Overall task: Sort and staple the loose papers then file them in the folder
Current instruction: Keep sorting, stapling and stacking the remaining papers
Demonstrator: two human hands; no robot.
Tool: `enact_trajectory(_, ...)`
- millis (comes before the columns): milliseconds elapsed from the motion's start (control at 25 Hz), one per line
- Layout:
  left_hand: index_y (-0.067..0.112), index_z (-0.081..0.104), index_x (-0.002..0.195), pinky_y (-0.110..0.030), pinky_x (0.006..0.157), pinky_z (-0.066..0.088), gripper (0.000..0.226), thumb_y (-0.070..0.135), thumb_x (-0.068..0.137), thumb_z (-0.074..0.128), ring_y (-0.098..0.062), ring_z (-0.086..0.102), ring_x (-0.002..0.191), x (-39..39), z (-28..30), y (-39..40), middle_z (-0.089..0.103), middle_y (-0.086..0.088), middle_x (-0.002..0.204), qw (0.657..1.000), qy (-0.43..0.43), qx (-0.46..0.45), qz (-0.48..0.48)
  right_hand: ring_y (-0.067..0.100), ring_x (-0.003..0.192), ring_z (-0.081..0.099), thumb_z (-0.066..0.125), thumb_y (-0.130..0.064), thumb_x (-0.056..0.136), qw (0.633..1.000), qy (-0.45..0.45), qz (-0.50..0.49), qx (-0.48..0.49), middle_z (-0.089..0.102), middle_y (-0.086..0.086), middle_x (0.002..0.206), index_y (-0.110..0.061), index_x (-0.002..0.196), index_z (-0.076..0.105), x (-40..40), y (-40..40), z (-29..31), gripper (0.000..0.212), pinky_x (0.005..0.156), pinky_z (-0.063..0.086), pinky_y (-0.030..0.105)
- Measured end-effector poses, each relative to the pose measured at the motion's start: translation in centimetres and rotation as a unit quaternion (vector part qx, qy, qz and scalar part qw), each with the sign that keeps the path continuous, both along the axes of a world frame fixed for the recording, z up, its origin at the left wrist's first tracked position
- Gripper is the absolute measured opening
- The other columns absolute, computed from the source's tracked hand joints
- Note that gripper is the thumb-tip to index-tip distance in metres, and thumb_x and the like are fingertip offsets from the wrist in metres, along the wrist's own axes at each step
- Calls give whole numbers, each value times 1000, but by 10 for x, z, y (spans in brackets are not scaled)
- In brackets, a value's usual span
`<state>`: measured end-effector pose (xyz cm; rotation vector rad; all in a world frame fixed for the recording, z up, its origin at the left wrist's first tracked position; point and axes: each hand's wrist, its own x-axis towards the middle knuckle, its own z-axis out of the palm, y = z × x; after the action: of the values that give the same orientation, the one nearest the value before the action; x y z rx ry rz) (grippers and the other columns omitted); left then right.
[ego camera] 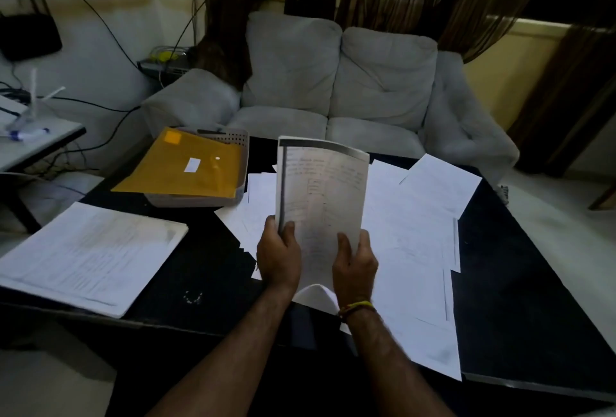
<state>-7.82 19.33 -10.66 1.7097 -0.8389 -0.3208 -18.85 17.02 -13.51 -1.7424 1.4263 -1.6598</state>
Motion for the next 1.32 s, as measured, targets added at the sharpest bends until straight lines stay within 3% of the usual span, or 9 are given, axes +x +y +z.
enact_trajectory(160, 0, 54, 120, -41, 80, 47, 40, 29, 94, 53, -41, 61, 102, 24, -18, -5, 64, -26, 112, 994, 25, 45, 95, 12, 67, 59, 58, -32, 94, 997, 48, 60, -22, 62, -5, 75, -17, 83, 59, -8, -4, 10, 18, 59, 48, 29)
enact_trajectory(280, -1, 52, 110, -40, 77, 44, 29, 23, 94, 54, -43, 60, 98, 40, -47, 2, 62, -27, 107, 985, 51, 102, 131, 3, 74, 60, 54, -38, 94, 994, 69, 79, 37, 65, -13, 82, -22, 82, 63, 0, -10, -1, 21, 66, 51, 28)
enact_trajectory(440, -2, 51, 110, -42, 77, 45, 28, 22, 95, 53, -45, 60, 96, 44, -56, -17, 62, -29, 106, 988, 19, 115, 99, 22, 89, 61, 59, -29, 90, 978, 117, -44, 168, 65, 0, 91, -18, 89, 65, -6, -49, -25, 12, 78, 50, 36)
enact_trajectory(600, 1, 52, 109, -37, 65, 38, 26, 24, 97, 48, -43, 61, 90, 38, -74, -26, 64, -25, 98, 982, -83, 160, 52, 30, 108, 56, 61, -26, 88, 950, 150, -109, 253, 63, 8, 109, -15, 105, 67, -19, -88, -26, 21, 88, 44, 36)
enact_trajectory(840, 5, 51, 103, -30, 56, 35, 21, 25, 97, 46, -35, 63, 73, 36, -88, -34, 65, -16, 82, 958, -185, 208, 65, 38, 124, 40, 74, -45, 77, 835, 269, -203, 435, 44, 16, 130, -5, 124, 49, -22, -140, -23, 66, 94, 40, 48)
enact_trajectory(1000, 5, 50, 104, -30, 57, 35, 21, 24, 98, 45, -34, 63, 73, 35, -89, -36, 65, -15, 83, 953, -204, 214, 71, 31, 114, 47, 81, -54, 65, 789, 298, -203, 498, 46, 12, 124, -4, 122, 48, -22, -162, -22, 83, 80, 45, 37)
enact_trajectory(1080, 5, 50, 105, -30, 58, 36, 22, 24, 98, 44, -34, 64, 76, 35, -87, -37, 66, -15, 86, 952, -198, 219, 75, 30, 112, 54, 82, -46, 69, 809, 268, -175, 492, 52, 11, 122, -3, 122, 48, -22, -170, -20, 76, 81, 47, 35)
enact_trajectory(1200, 5, 50, 105, -31, 59, 34, 21, 24, 98, 44, -35, 63, 78, 35, -86, -35, 65, -16, 87, 954, -191, 218, 73, 36, 108, 61, 73, -18, 81, 867, 131, -162, 453, 61, 13, 120, -7, 113, 55, -25, -161, -24, 39, 91, 50, 42)
enact_trajectory(1320, 5, 50, 103, -31, 59, 33, 20, 25, 98, 45, -35, 63, 78, 37, -86, -34, 65, -15, 87, 960, -174, 209, 72, 38, 106, 59, 58, -17, 92, 902, 145, -158, 375, 64, 16, 114, -8, 105, 62, -25, -133, -17, 16, 86, 46, 38)
